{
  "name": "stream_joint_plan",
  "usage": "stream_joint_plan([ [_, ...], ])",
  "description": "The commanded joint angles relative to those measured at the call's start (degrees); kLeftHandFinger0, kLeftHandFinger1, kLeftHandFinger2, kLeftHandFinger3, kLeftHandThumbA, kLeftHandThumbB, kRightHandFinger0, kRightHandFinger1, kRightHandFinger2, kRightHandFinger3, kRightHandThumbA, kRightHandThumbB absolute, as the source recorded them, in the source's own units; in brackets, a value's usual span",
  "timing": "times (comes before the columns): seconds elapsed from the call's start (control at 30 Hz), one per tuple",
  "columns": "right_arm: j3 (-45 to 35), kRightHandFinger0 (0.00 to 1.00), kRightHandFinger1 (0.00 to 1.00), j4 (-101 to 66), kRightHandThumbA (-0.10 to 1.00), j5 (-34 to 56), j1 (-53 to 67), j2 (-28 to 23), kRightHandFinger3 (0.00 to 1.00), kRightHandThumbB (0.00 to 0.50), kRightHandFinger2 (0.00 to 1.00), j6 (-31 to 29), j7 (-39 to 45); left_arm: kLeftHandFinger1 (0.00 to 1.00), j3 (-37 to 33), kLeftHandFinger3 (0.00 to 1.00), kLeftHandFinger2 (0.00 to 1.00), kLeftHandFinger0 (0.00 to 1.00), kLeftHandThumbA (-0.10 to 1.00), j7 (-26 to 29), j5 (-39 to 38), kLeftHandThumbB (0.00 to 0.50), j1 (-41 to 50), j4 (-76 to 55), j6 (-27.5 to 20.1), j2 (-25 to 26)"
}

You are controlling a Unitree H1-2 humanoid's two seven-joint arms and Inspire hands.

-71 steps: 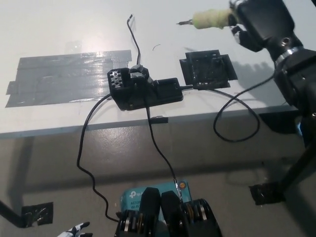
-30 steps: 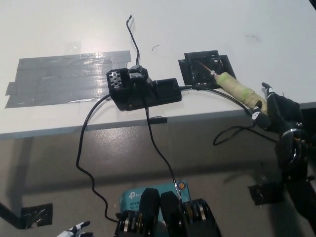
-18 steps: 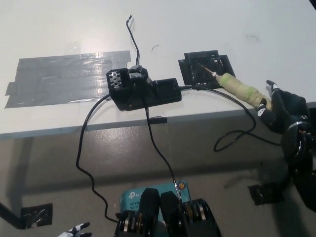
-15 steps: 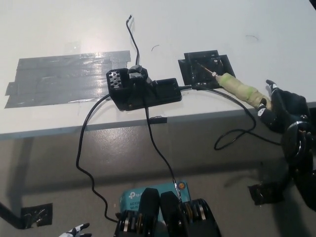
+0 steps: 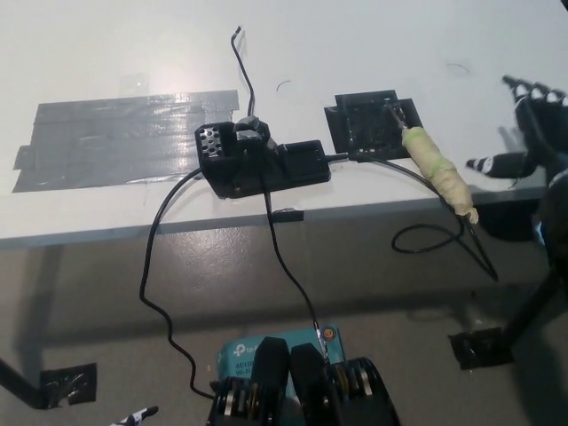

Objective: The robot uses its right hand to grab the soldering gun kept on the middle of the table and pulls it out of its base and keep it on the right side of the base

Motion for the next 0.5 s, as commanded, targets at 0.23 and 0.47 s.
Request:
stream_joint_plan([
  [0.23, -23.18, 1.00, 1.00, -22.79, 1.00, 16.15, 6.21, -9.02, 1.00, 0.330, 1.00, 0.62, 10.19, 0.72, 0.48, 1.00, 0.90, 0.66, 0.47, -0.96, 0.17, 0.152, 0.96, -0.79, -0.32, 1.62],
  [0.47, -56.33, 1.00, 1.00, -45.14, 1.00, 31.49, 28.54, -5.24, 1.00, 0.383, 1.00, 0.62, 17.13, 0.73, 1.16, 1.00, 0.89, 0.67, 0.51, -1.74, -1.16, 0.149, 0.57, -0.73, -1.17, 1.73],
])
